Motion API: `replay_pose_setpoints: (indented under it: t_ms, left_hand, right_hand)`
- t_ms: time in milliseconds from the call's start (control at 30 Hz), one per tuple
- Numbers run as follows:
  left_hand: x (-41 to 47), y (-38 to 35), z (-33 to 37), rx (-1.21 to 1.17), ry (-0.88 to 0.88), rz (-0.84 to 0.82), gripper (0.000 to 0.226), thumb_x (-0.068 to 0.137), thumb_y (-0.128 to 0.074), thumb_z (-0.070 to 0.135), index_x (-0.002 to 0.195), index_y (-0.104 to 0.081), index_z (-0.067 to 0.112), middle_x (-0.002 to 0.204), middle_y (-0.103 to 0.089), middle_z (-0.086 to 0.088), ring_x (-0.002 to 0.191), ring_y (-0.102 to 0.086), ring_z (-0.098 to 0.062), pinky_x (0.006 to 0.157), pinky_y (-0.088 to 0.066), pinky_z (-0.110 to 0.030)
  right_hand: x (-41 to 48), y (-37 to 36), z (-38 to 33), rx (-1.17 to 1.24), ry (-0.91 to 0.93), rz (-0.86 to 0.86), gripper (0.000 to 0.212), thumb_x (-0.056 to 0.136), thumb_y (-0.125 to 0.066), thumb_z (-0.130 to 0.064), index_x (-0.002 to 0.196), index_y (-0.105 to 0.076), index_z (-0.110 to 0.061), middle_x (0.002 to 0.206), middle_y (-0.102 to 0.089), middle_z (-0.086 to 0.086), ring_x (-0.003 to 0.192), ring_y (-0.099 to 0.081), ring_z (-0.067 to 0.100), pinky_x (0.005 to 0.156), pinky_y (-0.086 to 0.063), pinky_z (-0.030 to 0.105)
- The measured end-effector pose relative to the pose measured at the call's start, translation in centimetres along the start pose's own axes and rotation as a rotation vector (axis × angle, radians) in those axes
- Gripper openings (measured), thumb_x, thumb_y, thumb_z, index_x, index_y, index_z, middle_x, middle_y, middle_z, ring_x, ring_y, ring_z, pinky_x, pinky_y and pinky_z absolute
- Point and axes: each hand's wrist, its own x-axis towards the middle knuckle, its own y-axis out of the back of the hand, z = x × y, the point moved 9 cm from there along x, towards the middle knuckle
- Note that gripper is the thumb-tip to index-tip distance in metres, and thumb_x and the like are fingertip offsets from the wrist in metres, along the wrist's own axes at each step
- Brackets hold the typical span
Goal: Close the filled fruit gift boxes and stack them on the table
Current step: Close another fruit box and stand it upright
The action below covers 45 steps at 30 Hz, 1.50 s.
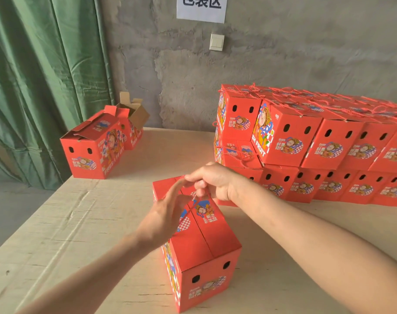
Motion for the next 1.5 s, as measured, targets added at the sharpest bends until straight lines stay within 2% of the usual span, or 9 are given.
replay_pose_setpoints:
  t_ms: [100, 267, 500, 700, 967, 1100, 1267, 1367, 1500]
  left_hand:
    - [-2.1, -2.0, -2.6, -0.027, 0.143, 0.033, 0.029, 0.098, -0.041, 0.007, 0.128, -0.042, 0.006, 0.104, -0.066, 0.011, 0.097, -0.063, -0.008, 0.079, -0.045, -0.013]
    - [-2.2, -5.9, -7.0, 0.02, 0.271, -0.423, 0.039, 0.103, -0.029, 0.022, 0.134, -0.051, 0.012, 0.141, -0.045, 0.002, 0.134, -0.033, -0.011, 0.111, -0.015, -0.019]
    - [-0.4, -5.1, -8.0, -0.242, 0.516, -0.394, 0.056, 0.102, -0.022, 0.04, 0.112, -0.067, 0.009, 0.117, -0.063, -0.002, 0.113, -0.053, -0.012, 0.109, -0.034, -0.03]
    - [1.6, 1.0, -3.6, -0.207, 0.267, -0.039, 0.07, 0.083, -0.026, 0.07, 0.072, -0.054, 0.007, 0.068, -0.054, 0.002, 0.064, -0.046, -0.015, 0.065, -0.04, -0.026]
    - [3.9, 6.2, 1.6, 0.179, -0.059, 0.236, 0.031, 0.085, -0.064, 0.029, 0.09, -0.072, -0.001, 0.099, -0.07, -0.011, 0.101, -0.061, -0.026, 0.092, -0.041, -0.031]
    - [3.7, 4.7, -1.6, 0.363, 0.116, 0.107, 0.039, 0.081, -0.07, 0.041, 0.107, -0.069, 0.012, 0.12, -0.061, -0.004, 0.113, -0.052, -0.028, 0.097, -0.038, -0.037]
    - [0.2, -0.4, -6.8, 0.242, 0.345, -0.131, 0.084, 0.083, -0.06, 0.054, 0.146, -0.024, 0.012, 0.152, -0.023, -0.003, 0.137, -0.029, -0.021, 0.109, -0.029, -0.035]
    - [-1.7, -2.8, -9.2, 0.171, 0.41, -0.234, 0.087, 0.089, -0.056, 0.047, 0.149, -0.008, 0.007, 0.158, -0.004, -0.005, 0.144, -0.014, -0.019, 0.113, -0.02, -0.031]
    - [-3.5, -4.3, -11.9, -0.011, 0.571, -0.29, 0.064, 0.095, -0.049, 0.037, 0.143, -0.023, 0.004, 0.147, -0.036, -0.012, 0.136, -0.035, -0.026, 0.11, -0.03, -0.034]
  right_hand:
    - [-0.2, 1.3, -1.0, -0.115, -0.005, 0.085, 0.023, 0.091, -0.055, -0.004, 0.068, -0.057, -0.004, 0.034, -0.042, -0.003, 0.029, -0.041, 0.009, 0.047, -0.039, 0.021]
    - [-0.2, 1.5, -2.1, -0.096, 0.037, 0.167, 0.03, 0.093, -0.051, -0.013, 0.063, -0.05, -0.013, 0.043, -0.05, -0.004, 0.049, -0.053, 0.013, 0.054, -0.034, 0.024]
    - [-0.6, 1.0, -3.9, -0.18, 0.084, 0.305, 0.025, 0.09, -0.05, -0.01, 0.064, -0.05, -0.012, 0.053, -0.041, 0.0, 0.047, -0.045, 0.014, 0.052, -0.03, 0.022]
    - [-2.0, 0.8, -9.8, -0.248, 0.221, 0.368, 0.024, 0.089, -0.051, -0.007, 0.065, -0.049, -0.012, 0.052, -0.045, -0.001, 0.048, -0.049, 0.013, 0.049, -0.032, 0.02]
    - [-3.7, 0.9, -16.2, -0.273, 0.365, 0.448, 0.026, 0.089, -0.052, -0.009, 0.063, -0.049, -0.013, 0.036, -0.047, -0.006, 0.048, -0.052, 0.013, 0.05, -0.034, 0.022]
    - [-2.2, 1.5, -13.6, -0.254, 0.314, 0.509, 0.021, 0.088, -0.053, -0.006, 0.067, -0.052, -0.01, 0.056, -0.052, 0.002, 0.052, -0.054, 0.014, 0.05, -0.034, 0.024]
    - [-0.1, 1.5, -10.2, -0.164, 0.309, 0.516, 0.005, 0.09, -0.05, 0.004, 0.087, -0.054, 0.002, 0.069, -0.059, 0.014, 0.05, -0.057, 0.014, 0.044, -0.042, 0.02]
    - [1.4, 0.7, -8.2, -0.208, 0.337, 0.456, 0.013, 0.091, -0.05, 0.003, 0.081, -0.058, 0.003, 0.075, -0.062, 0.017, 0.058, -0.057, 0.016, 0.064, -0.052, 0.024]
    - [1.9, 0.4, -3.8, -0.191, 0.305, 0.352, 0.02, 0.091, -0.049, 0.002, 0.077, -0.054, -0.011, 0.069, -0.063, 0.014, 0.067, -0.059, 0.023, 0.055, -0.039, 0.021]
